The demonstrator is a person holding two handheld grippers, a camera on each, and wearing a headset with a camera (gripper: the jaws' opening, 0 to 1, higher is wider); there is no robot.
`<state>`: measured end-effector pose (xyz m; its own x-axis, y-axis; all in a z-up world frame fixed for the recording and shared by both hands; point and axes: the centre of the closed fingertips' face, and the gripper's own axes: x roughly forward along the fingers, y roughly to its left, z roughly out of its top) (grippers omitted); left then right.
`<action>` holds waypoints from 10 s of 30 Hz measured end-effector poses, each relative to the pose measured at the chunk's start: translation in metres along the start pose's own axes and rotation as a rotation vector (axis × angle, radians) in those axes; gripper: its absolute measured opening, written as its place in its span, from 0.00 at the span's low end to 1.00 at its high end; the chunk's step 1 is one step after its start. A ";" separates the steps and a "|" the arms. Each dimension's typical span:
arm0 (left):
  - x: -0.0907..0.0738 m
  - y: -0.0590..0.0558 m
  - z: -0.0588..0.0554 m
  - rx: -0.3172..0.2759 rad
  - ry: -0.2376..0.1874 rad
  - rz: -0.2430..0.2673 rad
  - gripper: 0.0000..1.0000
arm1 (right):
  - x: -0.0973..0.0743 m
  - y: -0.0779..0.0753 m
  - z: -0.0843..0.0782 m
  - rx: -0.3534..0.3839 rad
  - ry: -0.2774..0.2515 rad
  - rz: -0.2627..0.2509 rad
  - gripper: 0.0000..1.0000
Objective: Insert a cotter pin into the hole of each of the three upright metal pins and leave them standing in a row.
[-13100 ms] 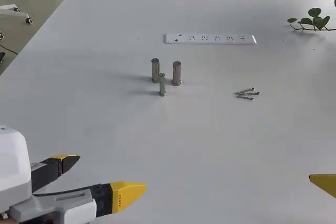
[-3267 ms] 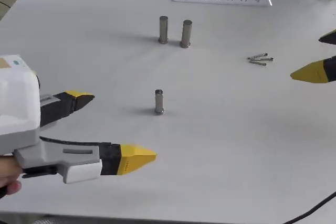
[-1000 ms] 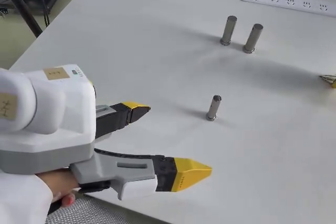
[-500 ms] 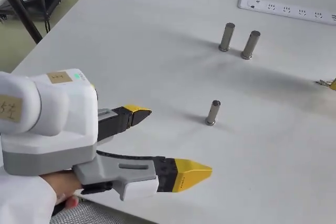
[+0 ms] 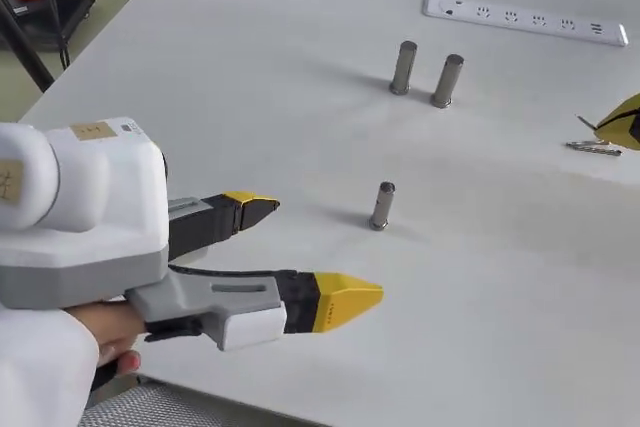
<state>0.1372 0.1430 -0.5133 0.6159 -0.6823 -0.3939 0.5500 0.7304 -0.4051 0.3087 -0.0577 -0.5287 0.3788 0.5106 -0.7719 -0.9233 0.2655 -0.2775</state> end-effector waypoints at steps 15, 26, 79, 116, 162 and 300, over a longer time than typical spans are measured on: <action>0.041 -0.028 0.045 0.057 -0.021 -0.128 0.66 | -0.040 0.070 0.050 -0.079 -0.184 -0.088 0.00; 0.067 -0.061 0.057 0.080 0.018 -0.254 0.56 | -0.065 0.111 0.070 -0.093 -0.233 -0.183 0.00; 0.084 -0.116 0.025 -0.048 0.190 -0.458 0.00 | -0.072 0.165 0.066 -0.246 -0.177 -0.215 0.00; 0.060 -0.109 0.018 0.409 0.145 -0.460 0.00 | -0.065 0.164 0.060 0.152 -0.372 0.016 0.04; 0.045 -0.092 -0.011 0.670 0.188 -0.525 0.01 | -0.036 0.212 0.073 0.067 -0.311 0.321 0.00; 0.107 0.046 -0.021 0.462 0.131 -0.070 0.07 | 0.071 0.139 0.106 -0.331 -0.143 0.265 0.00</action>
<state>0.2161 0.1031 -0.5914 0.5083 -0.7071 -0.4915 0.7990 0.6002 -0.0373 0.2140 0.1021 -0.5613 0.1095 0.6398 -0.7607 -0.9514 -0.1542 -0.2666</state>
